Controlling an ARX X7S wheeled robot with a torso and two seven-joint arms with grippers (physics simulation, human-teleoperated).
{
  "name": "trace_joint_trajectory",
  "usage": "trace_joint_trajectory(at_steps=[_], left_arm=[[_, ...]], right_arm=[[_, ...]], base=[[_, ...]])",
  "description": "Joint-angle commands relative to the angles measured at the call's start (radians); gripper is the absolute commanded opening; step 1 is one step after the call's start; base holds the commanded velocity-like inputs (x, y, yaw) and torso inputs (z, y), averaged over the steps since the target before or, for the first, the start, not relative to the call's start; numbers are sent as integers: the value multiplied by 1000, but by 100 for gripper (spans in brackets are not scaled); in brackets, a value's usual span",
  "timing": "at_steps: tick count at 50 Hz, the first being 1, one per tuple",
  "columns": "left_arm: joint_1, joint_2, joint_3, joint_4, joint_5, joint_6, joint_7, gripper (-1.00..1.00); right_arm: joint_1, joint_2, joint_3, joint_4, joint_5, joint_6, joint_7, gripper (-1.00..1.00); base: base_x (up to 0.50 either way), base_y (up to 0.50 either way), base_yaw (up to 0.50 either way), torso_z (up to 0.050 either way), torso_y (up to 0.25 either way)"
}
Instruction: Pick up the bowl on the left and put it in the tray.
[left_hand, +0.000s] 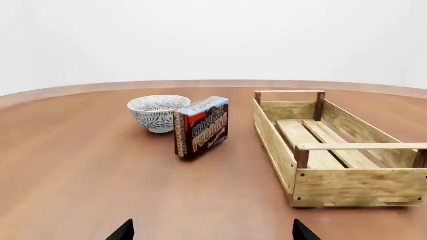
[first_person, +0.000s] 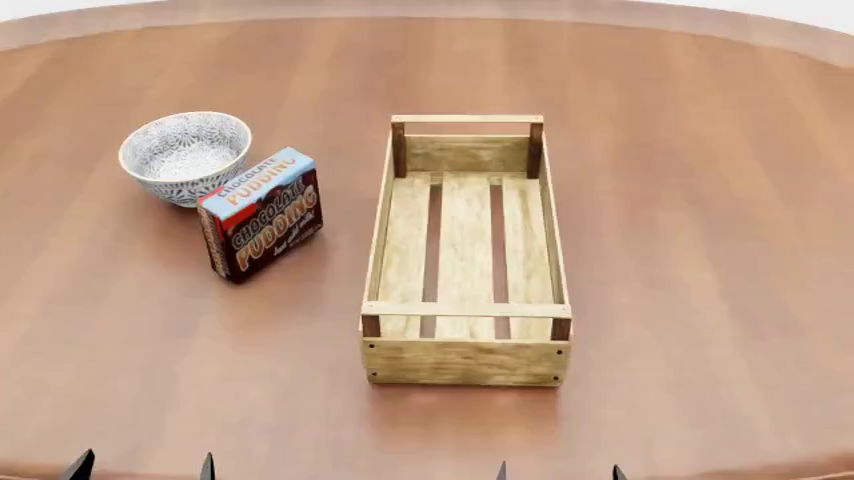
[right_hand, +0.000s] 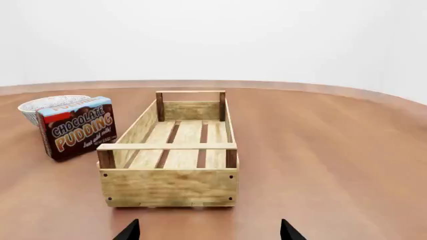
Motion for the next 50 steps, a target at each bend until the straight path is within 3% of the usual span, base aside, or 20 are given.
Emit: trace_joint_trajectory(at_steps=[1, 3, 5, 12, 13, 14, 24, 36, 50], left_arm=[[-1, -16, 18, 0, -18, -2, -18, 100], [-1, -24, 27, 4, -27, -7, -29, 100], [-8, -29, 30, 0, -40, -13, -38, 100], [-2, -60, 70, 23, -10, -47, -57, 100], [-150, -150, 150, -150, 150, 150, -150, 100], [-1, -16, 20, 0, 28, 0, -12, 100], [-6, -51, 17, 51, -1, -67, -52, 100], [55, -75, 40, 372, -35, -202, -62, 100], [86, -99, 48, 573, -79, -293, -80, 100]], right_arm=[[3, 16, -20, 8, 9, -3, 24, 100], [3, 24, -30, 3, 17, 4, 34, 100], [-12, 47, -52, -121, -18, 135, 41, 100], [-18, 64, -36, -27, 15, 26, 46, 100], [150, 8, 2, 150, 16, -150, -33, 100], [0, 29, 1, 0, -19, 0, 6, 100], [-10, 47, -21, 3, 11, 32, 33, 100], [-57, 76, -41, -297, 27, 157, 60, 100], [-79, 102, -60, -504, 16, 250, 96, 100]], base=[[0, 0, 0, 0, 0], [0, 0, 0, 0, 0], [0, 0, 0, 0, 0], [0, 0, 0, 0, 0], [0, 0, 0, 0, 0], [0, 0, 0, 0, 0], [0, 0, 0, 0, 0], [0, 0, 0, 0, 0], [0, 0, 0, 0, 0]])
